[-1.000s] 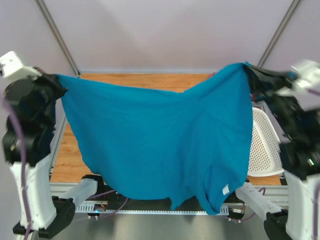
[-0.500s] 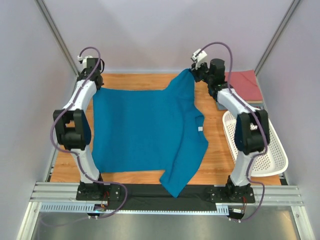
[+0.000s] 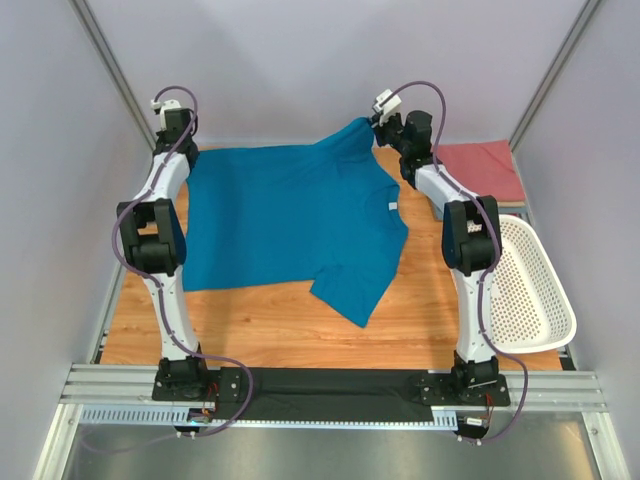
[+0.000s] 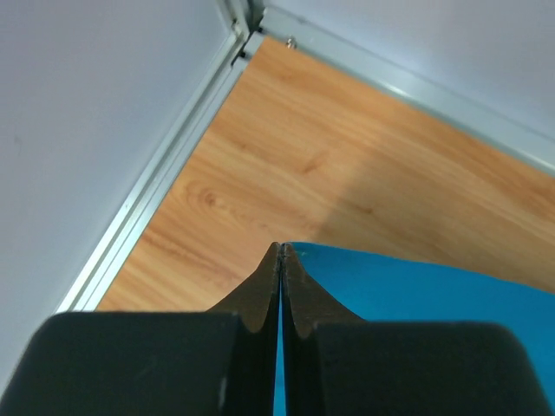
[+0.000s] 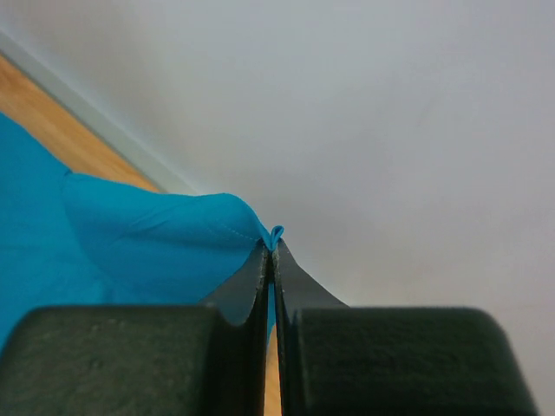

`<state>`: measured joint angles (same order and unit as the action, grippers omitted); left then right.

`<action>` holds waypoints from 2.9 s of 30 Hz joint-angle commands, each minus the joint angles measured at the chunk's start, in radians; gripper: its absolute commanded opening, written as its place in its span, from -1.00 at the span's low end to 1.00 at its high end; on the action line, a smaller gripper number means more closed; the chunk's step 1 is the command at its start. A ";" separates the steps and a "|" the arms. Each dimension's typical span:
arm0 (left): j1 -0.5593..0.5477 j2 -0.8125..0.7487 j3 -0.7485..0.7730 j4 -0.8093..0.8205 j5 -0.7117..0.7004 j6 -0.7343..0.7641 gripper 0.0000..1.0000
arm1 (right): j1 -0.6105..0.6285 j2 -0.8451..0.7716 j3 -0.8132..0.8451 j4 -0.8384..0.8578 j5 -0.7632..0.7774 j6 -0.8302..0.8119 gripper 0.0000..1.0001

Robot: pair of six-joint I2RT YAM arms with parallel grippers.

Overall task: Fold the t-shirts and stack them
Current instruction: Flatten the tshirt out, then fold the tshirt

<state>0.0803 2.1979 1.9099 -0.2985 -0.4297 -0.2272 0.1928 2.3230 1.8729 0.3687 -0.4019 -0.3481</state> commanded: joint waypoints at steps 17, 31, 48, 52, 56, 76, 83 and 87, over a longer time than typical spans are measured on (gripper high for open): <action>0.052 -0.116 -0.147 0.021 0.146 0.022 -1.00 | -0.007 -0.186 -0.216 0.009 0.095 0.058 -0.99; 0.058 -0.130 -0.138 -0.248 0.204 -0.007 -1.00 | -0.006 -0.422 -0.529 -0.050 0.074 0.077 -0.99; 0.056 -0.153 -0.270 -0.298 0.151 -0.006 -1.00 | 0.028 -0.479 -0.670 -0.168 0.118 0.219 -0.99; 0.056 -0.144 -0.262 -0.338 0.115 -0.006 -1.00 | 0.030 -0.461 -0.589 -0.332 0.153 0.256 -0.99; 0.053 -0.150 -0.282 -0.352 0.108 -0.012 -1.00 | 0.030 -0.462 -0.575 -0.439 0.175 0.284 -0.99; 0.018 -0.161 -0.278 -0.470 0.062 -0.026 -0.88 | 0.054 -0.469 -0.612 -0.549 0.109 0.342 -0.90; 0.016 -0.193 -0.252 -0.528 0.108 -0.054 -0.17 | 0.051 -0.452 -0.495 -0.747 0.178 0.385 -0.64; 0.018 -0.210 -0.207 -0.489 0.236 -0.044 -0.16 | 0.051 -0.419 -0.379 -0.826 0.251 0.461 -0.51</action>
<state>0.1005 2.0640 1.6360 -0.8028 -0.3031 -0.2672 0.2447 1.8862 1.3781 -0.3874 -0.2302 0.0360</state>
